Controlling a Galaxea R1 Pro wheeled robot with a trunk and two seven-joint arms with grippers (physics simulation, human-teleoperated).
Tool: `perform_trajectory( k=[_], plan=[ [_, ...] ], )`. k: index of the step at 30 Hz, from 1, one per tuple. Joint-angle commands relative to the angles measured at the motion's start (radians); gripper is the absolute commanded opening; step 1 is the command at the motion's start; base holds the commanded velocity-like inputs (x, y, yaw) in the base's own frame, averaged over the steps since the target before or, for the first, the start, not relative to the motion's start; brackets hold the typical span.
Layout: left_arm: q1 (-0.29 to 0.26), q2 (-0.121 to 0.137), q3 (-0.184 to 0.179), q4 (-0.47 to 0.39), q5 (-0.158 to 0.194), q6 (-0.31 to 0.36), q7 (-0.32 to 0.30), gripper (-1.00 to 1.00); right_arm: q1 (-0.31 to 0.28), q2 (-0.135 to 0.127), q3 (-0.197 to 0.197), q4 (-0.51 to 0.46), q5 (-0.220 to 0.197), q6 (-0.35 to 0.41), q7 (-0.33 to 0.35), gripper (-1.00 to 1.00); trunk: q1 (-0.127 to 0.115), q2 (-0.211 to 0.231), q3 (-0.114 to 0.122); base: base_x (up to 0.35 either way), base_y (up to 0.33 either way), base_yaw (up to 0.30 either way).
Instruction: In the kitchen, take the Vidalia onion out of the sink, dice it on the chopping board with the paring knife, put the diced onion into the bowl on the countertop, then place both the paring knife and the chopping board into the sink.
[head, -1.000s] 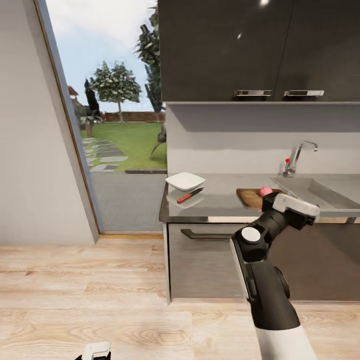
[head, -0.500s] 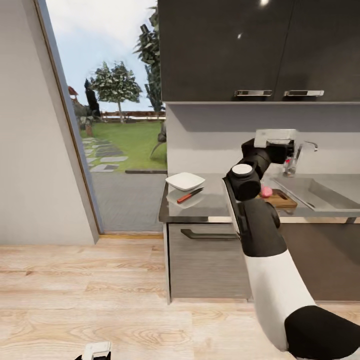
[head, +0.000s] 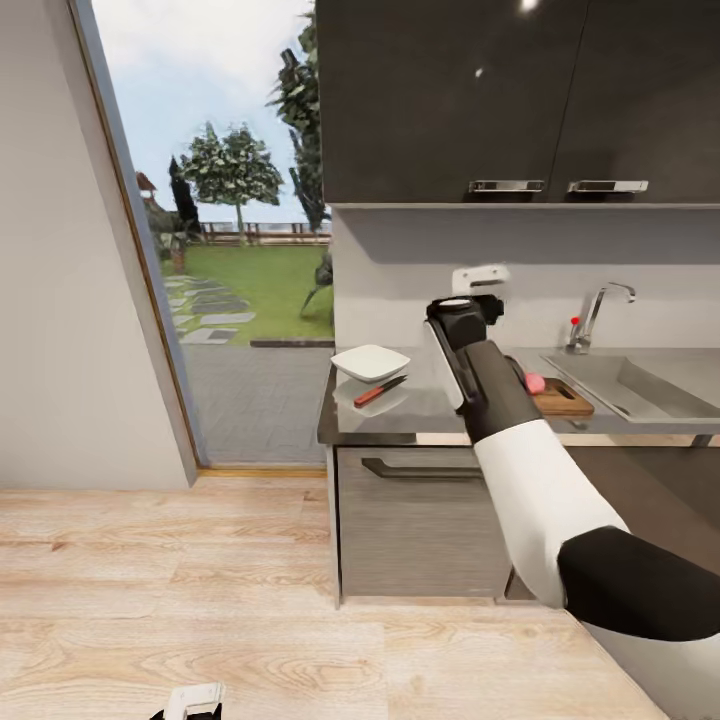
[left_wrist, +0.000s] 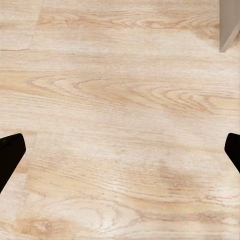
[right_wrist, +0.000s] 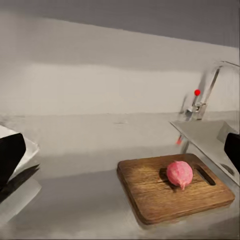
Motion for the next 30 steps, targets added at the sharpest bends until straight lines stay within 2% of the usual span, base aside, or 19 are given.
perform_trajectory(
  k=[1, 2, 6, 9, 10, 11, 23, 30],
  plan=[
    [-0.002, 0.000, -0.004, 0.004, 0.008, -0.007, -0.001, 1.00, -0.004, 0.000, 0.001, 0.007, -0.024, 0.006, 0.003, 1.00, 0.000, -0.001, -0.001, 0.000, 0.000, 0.000],
    [-0.002, 0.000, -0.004, 0.004, 0.008, -0.006, -0.001, 1.00, -0.009, 0.000, 0.001, 0.016, -0.056, 0.007, 0.025, 1.00, 0.000, -0.001, -0.001, 0.000, 0.000, 0.000],
    [-0.002, 0.000, -0.004, 0.004, 0.008, -0.007, -0.001, 1.00, -0.014, 0.000, 0.001, 0.026, -0.109, 0.022, 0.064, 1.00, 0.000, -0.001, -0.001, 0.000, 0.000, 0.000],
    [-0.002, 0.000, -0.004, 0.004, 0.008, -0.006, -0.001, 1.00, -0.016, 0.000, 0.000, 0.027, -0.142, 0.078, 0.087, 1.00, 0.000, -0.001, -0.001, 0.000, 0.000, 0.000],
    [-0.002, 0.000, -0.004, 0.004, 0.008, -0.006, -0.001, 1.00, -0.016, 0.000, -0.001, 0.025, -0.179, 0.126, 0.112, 1.00, 0.000, -0.001, -0.001, 0.000, 0.000, 0.000],
    [-0.002, 0.000, -0.004, 0.004, 0.008, -0.006, -0.001, 1.00, -0.016, 0.000, -0.001, 0.024, -0.192, 0.136, 0.118, 1.00, 0.000, -0.001, -0.001, 0.000, 0.000, 0.000],
    [-0.002, 0.000, -0.004, 0.004, 0.008, -0.006, -0.001, 1.00, -0.017, 0.000, 0.000, 0.023, -0.247, 0.155, 0.128, 1.00, 0.000, -0.001, -0.001, 0.000, 0.000, 0.000],
    [-0.002, -0.001, -0.004, 0.004, 0.008, -0.006, -0.001, 1.00, -0.017, 0.000, -0.001, 0.023, -0.337, 0.155, 0.128, 1.00, 0.000, -0.001, -0.001, 0.000, 0.000, 0.000]
  ],
)
